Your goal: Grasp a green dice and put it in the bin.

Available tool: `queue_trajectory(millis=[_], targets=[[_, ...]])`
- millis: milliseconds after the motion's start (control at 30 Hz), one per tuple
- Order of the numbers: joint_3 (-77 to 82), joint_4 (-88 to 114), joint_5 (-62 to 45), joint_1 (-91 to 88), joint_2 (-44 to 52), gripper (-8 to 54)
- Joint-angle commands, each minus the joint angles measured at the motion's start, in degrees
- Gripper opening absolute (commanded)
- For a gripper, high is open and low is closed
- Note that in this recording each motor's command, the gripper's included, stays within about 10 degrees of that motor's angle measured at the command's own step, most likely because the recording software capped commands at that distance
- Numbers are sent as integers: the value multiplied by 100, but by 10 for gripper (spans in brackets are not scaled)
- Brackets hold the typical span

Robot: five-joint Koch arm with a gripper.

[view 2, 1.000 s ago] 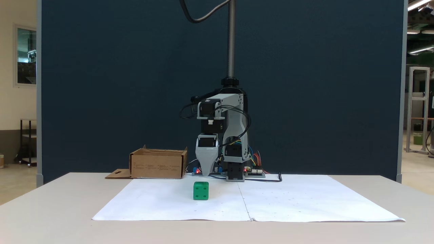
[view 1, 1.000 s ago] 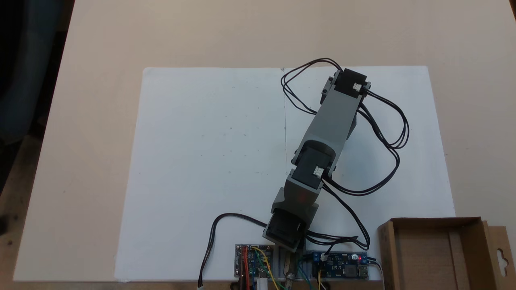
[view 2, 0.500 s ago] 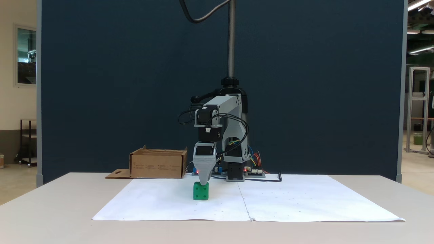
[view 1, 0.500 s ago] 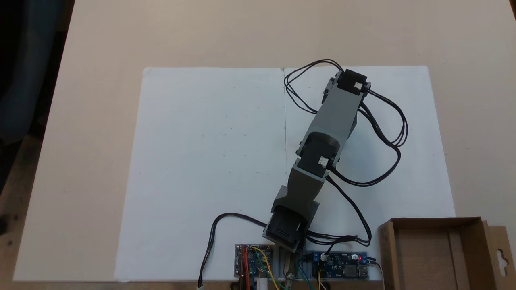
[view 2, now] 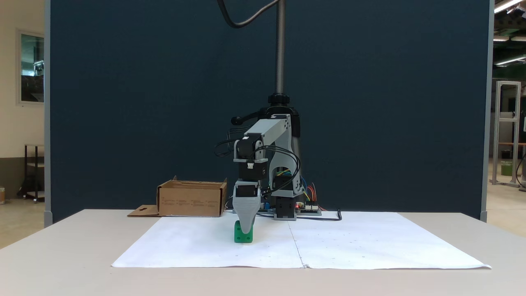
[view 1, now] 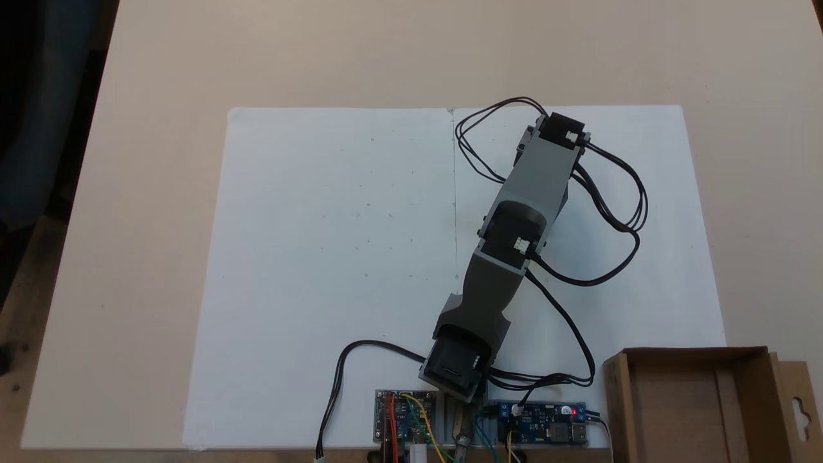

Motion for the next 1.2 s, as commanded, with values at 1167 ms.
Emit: queue_trajectory(millis=[1167], targets=[[-158, -686, -967, 272, -352, 417]])
